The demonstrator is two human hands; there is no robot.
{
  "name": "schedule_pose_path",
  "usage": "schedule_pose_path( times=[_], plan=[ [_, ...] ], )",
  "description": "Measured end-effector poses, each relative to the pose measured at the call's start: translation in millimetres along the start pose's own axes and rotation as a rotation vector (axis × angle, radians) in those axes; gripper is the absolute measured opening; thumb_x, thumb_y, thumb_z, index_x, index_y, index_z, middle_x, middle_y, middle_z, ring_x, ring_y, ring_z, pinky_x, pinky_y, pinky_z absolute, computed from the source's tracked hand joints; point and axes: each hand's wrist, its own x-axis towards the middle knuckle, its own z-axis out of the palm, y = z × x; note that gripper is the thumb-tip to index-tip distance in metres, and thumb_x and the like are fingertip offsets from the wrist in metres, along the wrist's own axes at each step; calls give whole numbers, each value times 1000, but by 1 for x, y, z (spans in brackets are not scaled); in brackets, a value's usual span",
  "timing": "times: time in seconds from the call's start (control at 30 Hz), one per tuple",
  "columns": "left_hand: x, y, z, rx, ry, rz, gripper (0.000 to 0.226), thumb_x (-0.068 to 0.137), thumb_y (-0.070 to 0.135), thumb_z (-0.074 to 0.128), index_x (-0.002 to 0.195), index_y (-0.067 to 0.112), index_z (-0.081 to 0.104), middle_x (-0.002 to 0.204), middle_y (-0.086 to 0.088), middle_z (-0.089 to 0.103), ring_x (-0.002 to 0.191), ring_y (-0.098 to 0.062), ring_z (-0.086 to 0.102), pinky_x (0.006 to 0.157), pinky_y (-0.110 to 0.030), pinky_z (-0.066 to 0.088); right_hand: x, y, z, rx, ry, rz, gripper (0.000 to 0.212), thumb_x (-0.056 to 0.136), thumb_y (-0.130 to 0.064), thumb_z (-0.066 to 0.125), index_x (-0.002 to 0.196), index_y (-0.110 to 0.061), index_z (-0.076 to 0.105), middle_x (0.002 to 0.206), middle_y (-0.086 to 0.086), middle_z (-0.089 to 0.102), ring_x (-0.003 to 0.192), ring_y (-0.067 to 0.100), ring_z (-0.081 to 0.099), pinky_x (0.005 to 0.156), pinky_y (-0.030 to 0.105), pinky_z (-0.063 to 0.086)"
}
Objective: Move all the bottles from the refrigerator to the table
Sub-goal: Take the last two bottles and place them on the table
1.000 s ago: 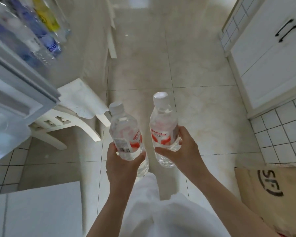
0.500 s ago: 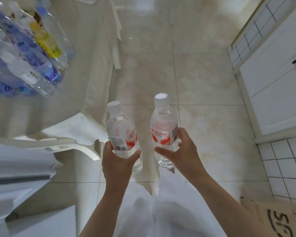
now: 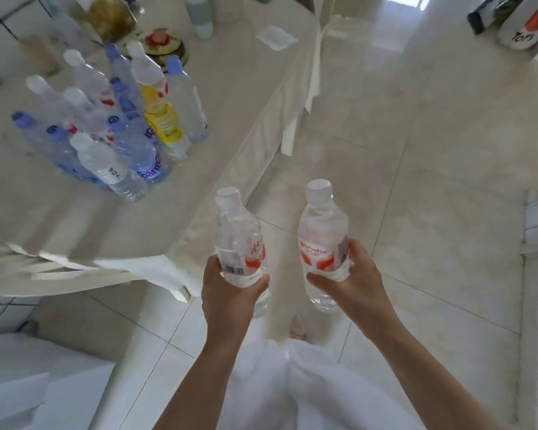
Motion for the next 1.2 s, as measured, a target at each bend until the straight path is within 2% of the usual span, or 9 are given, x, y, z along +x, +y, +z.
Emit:
schedule_pose_path(
  times=[0.1, 0.27, 0.5, 0.7, 0.83, 0.93, 1.0, 1.07, 1.2],
  plan=[
    [21, 15, 20, -49, 66, -40, 68, 39, 42, 83, 100, 31, 55, 93, 9, 69, 85, -14, 69, 81, -49, 57, 46, -18, -12, -37, -35, -32, 49, 62, -22, 83, 103, -29, 56, 95, -10, 68, 88, 8, 66, 77, 30, 51],
    [62, 35, 37, -83, 157, -88, 70, 43, 37, 86, 106, 35, 53, 96, 9, 69, 89, -16, 69, 82, -49, 57, 120, -45, -10, -82, -127, -39, 53, 58, -32, 81, 105, -29, 56, 97, -9, 68, 89, 11, 67, 83, 41, 55],
    [157, 61, 46, -111, 271, -82, 82, 39, 38, 87, 113, 29, 54, 102, 5, 69, 93, -21, 68, 83, -49, 57, 226, -92, 30, -168, -230, -40, 63, 46, -45, 75, 104, -30, 53, 96, -8, 69, 90, 14, 67, 85, 45, 54],
    [225, 85, 45, -148, 386, -55, 74, 50, 14, 94, 101, 45, 50, 101, 11, 66, 93, -14, 65, 79, -33, 52, 297, -141, 62, -277, -352, -139, 55, 60, -25, 84, 104, -27, 51, 97, -11, 66, 89, 13, 64, 79, 36, 53],
    [248, 100, 49, -176, 436, -72, 72, 53, 8, 93, 100, 42, 49, 95, 21, 62, 87, 7, 60, 70, -10, 43, 331, -163, 79, -296, -405, -209, 56, 61, -16, 84, 104, -26, 50, 92, -15, 62, 84, 5, 59, 64, 12, 41],
    [261, 108, 57, -187, 490, -93, 75, 55, 7, 92, 112, 33, 51, 94, 24, 60, 84, 12, 56, 64, -2, 42, 358, -173, 91, -340, -463, -282, 59, 58, -15, 84, 103, -30, 49, 91, -15, 62, 87, 12, 61, 72, 25, 48],
    [269, 111, 66, -202, 550, -124, 76, 55, 8, 92, 115, 30, 52, 94, 22, 61, 84, 8, 59, 69, -6, 43, 378, -181, 99, -383, -532, -322, 58, 57, -15, 82, 104, -29, 50, 90, -14, 63, 89, 15, 61, 77, 32, 49],
    [275, 114, 79, -229, 628, -162, 76, 54, 10, 93, 115, 32, 53, 94, 22, 65, 87, 3, 64, 73, -19, 48, 396, -188, 103, -415, -602, -362, 59, 58, -18, 82, 107, -28, 51, 90, -15, 63, 89, 13, 61, 77, 32, 49],
    [281, 113, 103, -271, 808, -214, 76, 53, 11, 93, 113, 35, 53, 90, 31, 67, 84, 8, 64, 75, -27, 51, 420, -195, 103, -425, -771, -386, 57, 60, -18, 81, 105, -33, 50, 91, -16, 64, 85, -2, 59, 67, 11, 43]
  ],
)
